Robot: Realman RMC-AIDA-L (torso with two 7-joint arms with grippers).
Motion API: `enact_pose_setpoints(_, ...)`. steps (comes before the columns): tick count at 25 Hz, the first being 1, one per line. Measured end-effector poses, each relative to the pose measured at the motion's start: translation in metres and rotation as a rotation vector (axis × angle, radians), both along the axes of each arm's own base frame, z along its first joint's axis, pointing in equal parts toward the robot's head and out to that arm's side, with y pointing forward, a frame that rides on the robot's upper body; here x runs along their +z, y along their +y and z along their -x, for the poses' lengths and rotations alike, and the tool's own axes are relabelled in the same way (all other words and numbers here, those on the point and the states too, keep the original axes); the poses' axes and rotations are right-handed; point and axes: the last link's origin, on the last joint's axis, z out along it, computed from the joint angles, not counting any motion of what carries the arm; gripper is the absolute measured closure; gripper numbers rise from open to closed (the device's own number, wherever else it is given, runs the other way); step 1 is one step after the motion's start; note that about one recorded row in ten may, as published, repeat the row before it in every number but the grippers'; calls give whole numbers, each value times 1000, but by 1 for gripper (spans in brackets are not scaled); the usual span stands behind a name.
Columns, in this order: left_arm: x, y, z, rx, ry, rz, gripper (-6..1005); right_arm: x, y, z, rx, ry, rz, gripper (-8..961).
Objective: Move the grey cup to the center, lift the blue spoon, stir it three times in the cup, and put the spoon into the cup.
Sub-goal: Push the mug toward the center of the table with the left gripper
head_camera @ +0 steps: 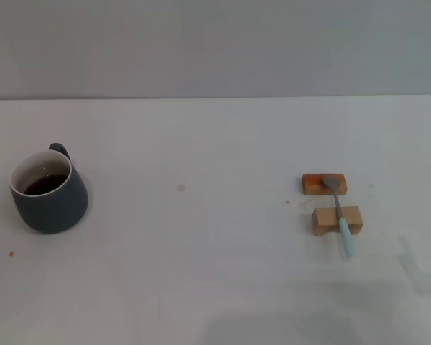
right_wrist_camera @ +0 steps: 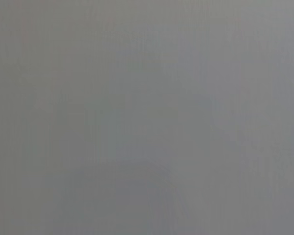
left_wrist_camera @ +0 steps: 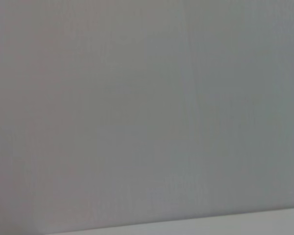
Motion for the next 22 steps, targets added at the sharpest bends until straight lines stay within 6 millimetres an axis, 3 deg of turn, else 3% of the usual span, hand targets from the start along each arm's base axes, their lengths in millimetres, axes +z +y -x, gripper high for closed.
enact_pose_setpoints(10, -3, 28, -7, -23, 105, 79, 1001, 2, -4, -1, 1, 3, -13, 154)
enact_pose_setpoints(22, -16, 40, -20, -93, 150, 170, 997, 3, -5, 0, 5, 5, -18, 154)
